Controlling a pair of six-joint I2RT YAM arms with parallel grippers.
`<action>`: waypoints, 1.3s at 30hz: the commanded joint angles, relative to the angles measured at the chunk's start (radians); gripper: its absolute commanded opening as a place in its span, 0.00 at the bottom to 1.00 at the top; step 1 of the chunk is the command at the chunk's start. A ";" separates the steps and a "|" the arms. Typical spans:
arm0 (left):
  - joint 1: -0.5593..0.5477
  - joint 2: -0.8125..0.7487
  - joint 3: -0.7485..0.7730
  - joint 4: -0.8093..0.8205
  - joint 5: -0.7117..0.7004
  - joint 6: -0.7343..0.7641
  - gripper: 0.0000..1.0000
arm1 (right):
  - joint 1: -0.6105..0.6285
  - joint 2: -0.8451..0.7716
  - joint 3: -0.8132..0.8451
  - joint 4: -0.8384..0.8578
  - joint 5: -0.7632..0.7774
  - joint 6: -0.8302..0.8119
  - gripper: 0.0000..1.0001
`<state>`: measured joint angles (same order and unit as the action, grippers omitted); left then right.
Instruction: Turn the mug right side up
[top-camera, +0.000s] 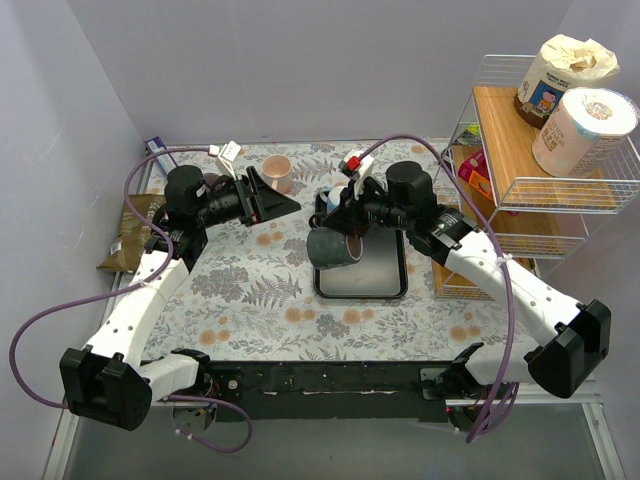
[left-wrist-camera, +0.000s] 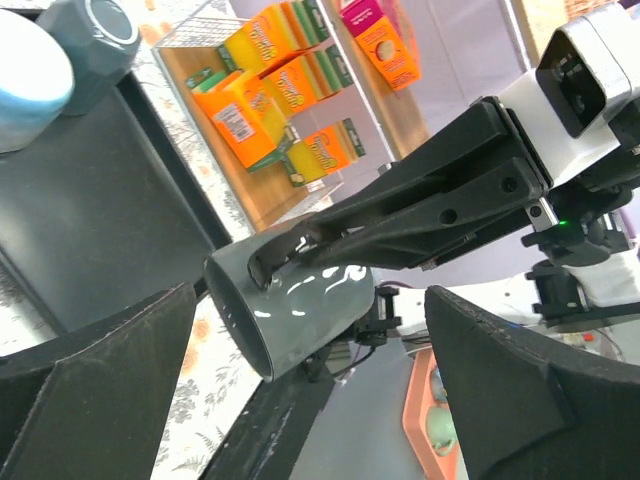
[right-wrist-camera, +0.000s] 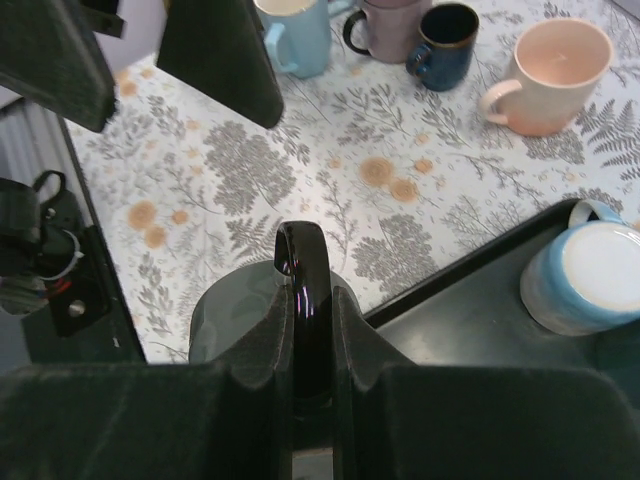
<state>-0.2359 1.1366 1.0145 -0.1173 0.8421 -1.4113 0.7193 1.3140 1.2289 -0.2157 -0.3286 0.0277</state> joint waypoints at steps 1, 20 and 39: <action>-0.031 -0.032 0.009 0.090 -0.021 -0.144 0.98 | -0.001 -0.071 -0.009 0.164 -0.086 0.081 0.01; -0.111 -0.069 0.001 0.309 0.219 -0.014 0.89 | 0.000 -0.117 0.119 0.078 -0.352 0.113 0.01; -0.192 -0.041 -0.019 0.363 0.301 -0.003 0.55 | -0.001 -0.151 0.109 0.199 -0.412 0.219 0.01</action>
<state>-0.4049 1.0927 1.0142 0.2237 1.1614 -1.4345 0.7197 1.1862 1.2873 -0.1543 -0.7155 0.1997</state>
